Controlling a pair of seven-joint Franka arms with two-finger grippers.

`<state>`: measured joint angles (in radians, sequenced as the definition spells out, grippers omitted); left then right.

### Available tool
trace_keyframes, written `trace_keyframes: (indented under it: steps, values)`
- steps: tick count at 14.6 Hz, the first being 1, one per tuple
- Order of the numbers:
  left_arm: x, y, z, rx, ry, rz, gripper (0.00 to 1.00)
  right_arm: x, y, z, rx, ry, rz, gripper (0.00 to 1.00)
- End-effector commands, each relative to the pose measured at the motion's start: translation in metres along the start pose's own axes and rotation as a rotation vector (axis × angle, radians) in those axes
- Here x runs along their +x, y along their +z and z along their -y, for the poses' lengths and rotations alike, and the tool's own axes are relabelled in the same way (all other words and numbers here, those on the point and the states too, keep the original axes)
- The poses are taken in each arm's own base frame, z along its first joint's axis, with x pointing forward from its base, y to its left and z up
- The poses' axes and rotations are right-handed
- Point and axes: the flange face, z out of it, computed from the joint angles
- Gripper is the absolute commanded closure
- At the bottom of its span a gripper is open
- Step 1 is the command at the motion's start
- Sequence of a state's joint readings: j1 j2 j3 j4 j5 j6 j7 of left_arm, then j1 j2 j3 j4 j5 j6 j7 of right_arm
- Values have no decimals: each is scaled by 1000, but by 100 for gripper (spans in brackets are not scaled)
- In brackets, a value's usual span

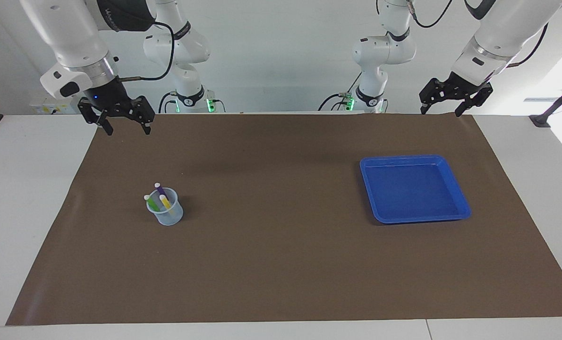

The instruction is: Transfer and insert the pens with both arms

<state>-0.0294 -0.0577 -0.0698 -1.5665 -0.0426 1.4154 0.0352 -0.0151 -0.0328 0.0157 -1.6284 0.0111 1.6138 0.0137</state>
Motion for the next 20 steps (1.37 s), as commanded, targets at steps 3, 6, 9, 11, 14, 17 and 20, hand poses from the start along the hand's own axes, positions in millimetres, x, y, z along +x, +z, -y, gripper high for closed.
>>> trace_keyframes:
  steps: [3,6,9,11,14,17,20]
  values:
    - [0,-2,2,-8,-1,-8,0,0,-3,-1,-2,27,0,0]
    - [0,-2,1,-8,-1,-8,0,-1,-3,1,-48,17,1,0]
    - [0,-2,2,-8,-3,-10,0,-1,-3,4,-48,30,-1,0]
    - [0,-2,2,-8,-4,-10,0,-1,-3,6,-47,27,-2,0]
    - [0,-3,1,-8,-3,-11,0,-1,-3,8,-43,25,-2,0]
    - [1,-2,0,-8,-3,-11,0,-1,-3,7,-42,25,-3,0]
    - [0,-2,0,-8,-1,-11,0,-1,-3,7,-40,25,-3,0]
